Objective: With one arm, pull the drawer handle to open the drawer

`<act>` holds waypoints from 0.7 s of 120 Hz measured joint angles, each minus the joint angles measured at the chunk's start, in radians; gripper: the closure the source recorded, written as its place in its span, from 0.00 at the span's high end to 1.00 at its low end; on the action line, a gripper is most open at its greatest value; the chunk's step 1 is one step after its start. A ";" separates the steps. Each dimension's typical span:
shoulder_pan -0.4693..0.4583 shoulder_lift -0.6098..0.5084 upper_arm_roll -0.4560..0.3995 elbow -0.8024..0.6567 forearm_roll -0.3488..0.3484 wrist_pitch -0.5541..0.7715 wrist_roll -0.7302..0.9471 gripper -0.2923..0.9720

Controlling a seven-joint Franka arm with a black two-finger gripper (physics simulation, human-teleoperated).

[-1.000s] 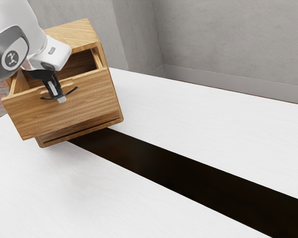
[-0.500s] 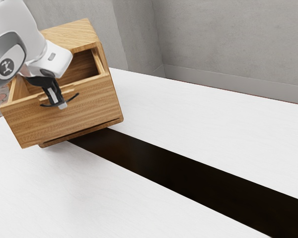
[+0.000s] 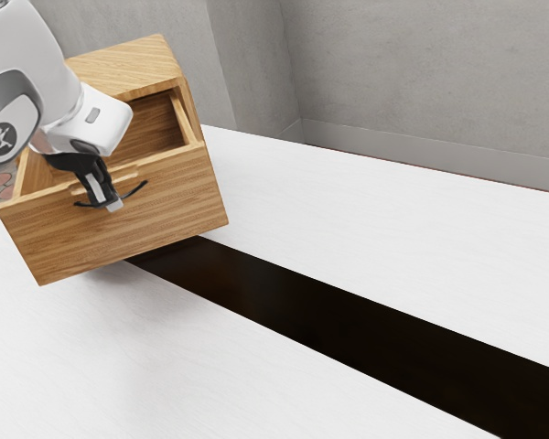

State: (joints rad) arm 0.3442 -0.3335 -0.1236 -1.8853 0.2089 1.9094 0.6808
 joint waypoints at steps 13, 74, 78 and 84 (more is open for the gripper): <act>0.000 0.000 0.000 0.000 -0.001 -0.001 -0.004 0.15; 0.008 -0.013 -0.008 -0.011 -0.006 -0.010 -0.020 0.28; 0.008 -0.013 -0.009 -0.012 -0.007 -0.011 -0.022 0.31; 0.009 -0.018 -0.009 -0.012 -0.007 -0.013 -0.025 0.35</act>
State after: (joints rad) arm 0.3527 -0.3517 -0.1330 -1.8977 0.2018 1.8967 0.6557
